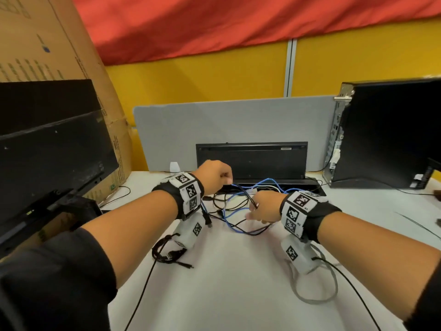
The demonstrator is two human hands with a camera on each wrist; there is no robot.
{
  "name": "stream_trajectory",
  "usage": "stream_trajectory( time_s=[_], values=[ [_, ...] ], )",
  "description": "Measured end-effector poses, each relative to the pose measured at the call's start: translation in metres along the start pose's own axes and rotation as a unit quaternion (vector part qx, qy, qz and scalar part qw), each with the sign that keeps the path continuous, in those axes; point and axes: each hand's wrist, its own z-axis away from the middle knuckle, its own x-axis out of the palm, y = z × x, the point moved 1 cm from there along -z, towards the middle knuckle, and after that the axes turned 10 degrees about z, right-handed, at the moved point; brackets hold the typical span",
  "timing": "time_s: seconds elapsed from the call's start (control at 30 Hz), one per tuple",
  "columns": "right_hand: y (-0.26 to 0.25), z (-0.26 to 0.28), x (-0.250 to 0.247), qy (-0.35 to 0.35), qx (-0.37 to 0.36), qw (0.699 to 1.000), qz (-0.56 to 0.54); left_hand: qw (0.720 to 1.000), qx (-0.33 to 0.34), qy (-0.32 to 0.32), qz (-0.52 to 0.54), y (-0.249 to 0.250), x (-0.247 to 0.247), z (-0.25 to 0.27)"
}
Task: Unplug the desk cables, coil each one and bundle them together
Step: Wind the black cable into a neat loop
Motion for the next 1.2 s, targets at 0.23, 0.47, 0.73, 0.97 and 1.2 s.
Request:
stream_trajectory(
  time_s=[0.23,0.47,0.73,0.97,1.2],
  values=[
    [0.029,0.012,-0.077,0.242,-0.028,0.946,-0.213,0.98,0.007,0.122,0.155,0.008,-0.046,-0.018],
    [0.056,0.053,-0.147,0.37,-0.033,0.928,0.023,0.975,0.032,0.124,0.183,0.032,-0.077,-0.03],
    [0.09,0.071,-0.171,0.405,-0.004,0.912,0.068,0.977,0.053,0.175,0.111,0.047,-0.103,-0.034],
    [0.102,0.066,-0.173,0.417,0.018,0.905,0.082,0.975,0.04,0.217,0.014,0.045,-0.119,-0.036],
    [0.113,0.054,-0.171,0.413,0.054,0.897,0.15,0.966,0.011,0.254,-0.044,0.033,-0.126,-0.036]
  ],
)
